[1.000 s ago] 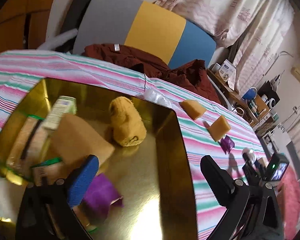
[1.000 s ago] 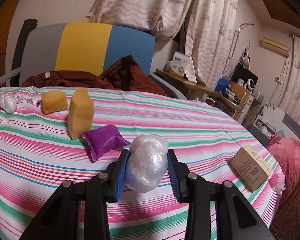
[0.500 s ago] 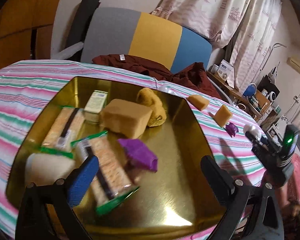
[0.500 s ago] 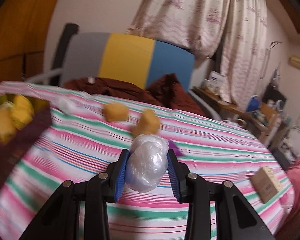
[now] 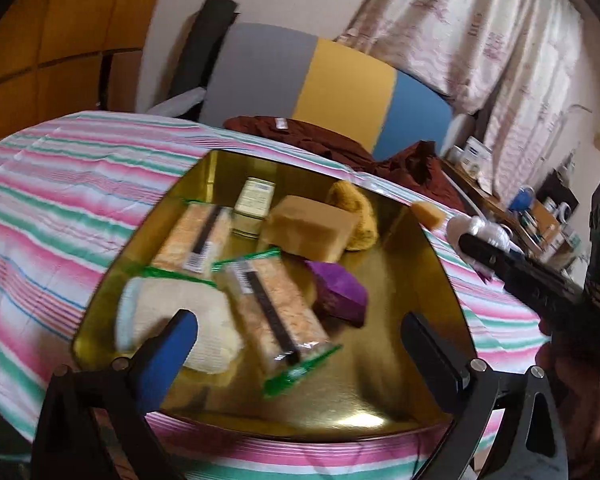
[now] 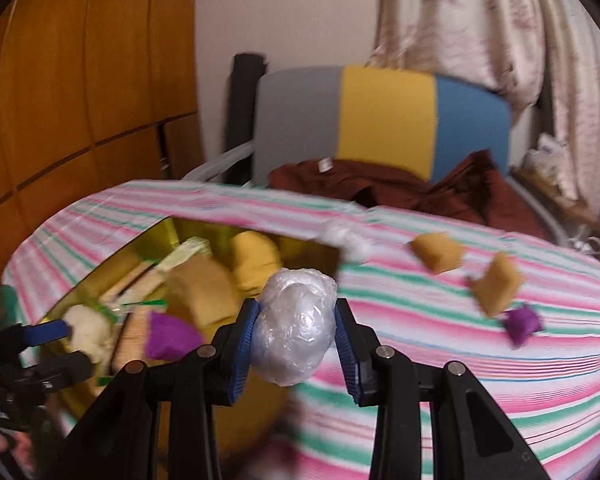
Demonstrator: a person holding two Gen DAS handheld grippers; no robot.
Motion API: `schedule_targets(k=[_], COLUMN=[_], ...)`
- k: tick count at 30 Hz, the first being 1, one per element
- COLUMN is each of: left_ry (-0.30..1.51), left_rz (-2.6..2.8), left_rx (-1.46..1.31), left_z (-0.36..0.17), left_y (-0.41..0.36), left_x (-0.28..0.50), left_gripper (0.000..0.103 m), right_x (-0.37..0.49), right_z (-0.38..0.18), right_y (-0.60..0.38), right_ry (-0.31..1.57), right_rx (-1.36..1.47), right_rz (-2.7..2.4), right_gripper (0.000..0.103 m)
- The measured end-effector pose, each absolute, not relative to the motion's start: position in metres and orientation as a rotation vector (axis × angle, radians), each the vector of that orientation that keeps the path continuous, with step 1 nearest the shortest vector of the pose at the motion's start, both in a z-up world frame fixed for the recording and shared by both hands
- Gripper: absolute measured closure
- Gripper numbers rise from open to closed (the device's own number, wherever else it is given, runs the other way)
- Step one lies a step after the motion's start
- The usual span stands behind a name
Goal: Organize objects
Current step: 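Carry the plastic-bag ball into the gold tray and open the right gripper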
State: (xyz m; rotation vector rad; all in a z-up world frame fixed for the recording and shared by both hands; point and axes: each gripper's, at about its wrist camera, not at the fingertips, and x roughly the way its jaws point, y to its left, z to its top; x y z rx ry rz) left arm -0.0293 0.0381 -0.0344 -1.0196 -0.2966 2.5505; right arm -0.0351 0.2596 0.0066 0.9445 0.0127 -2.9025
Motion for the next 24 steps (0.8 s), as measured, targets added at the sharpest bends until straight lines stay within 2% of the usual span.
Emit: schedule_targets(k=[7, 13, 16, 24], left_ry=[-0.339, -0.335, -0.333, -0.343], left_rz=[2.564, 2.556, 2.553, 2.559], left_rx=[-1.042, -1.029, -1.029, -1.023], left_z=[-0.036, -0.033, -0.032, -0.031], left_y=[0.031, 0.034, 0.034, 0.034], left_x=[-0.033, -0.031, -0.03, -0.028], left_gripper=[0.001, 0.001, 0.001, 0.001], right_x=[-0.063, -0.082, -0.081, -0.066], right_z=[-0.012, -0.03, -0.03, -0.017], right_y=[0.218, 0.216, 0.218, 0.239], right_ry=[0.073, -0.007, -0.043, -0.177], right_rx=[1.117, 1.265, 1.272, 1.209], right_rz=[-2.793, -2.726, -2.729, -2.761], right_gripper=[0.065, 0.063, 0.055, 0.054])
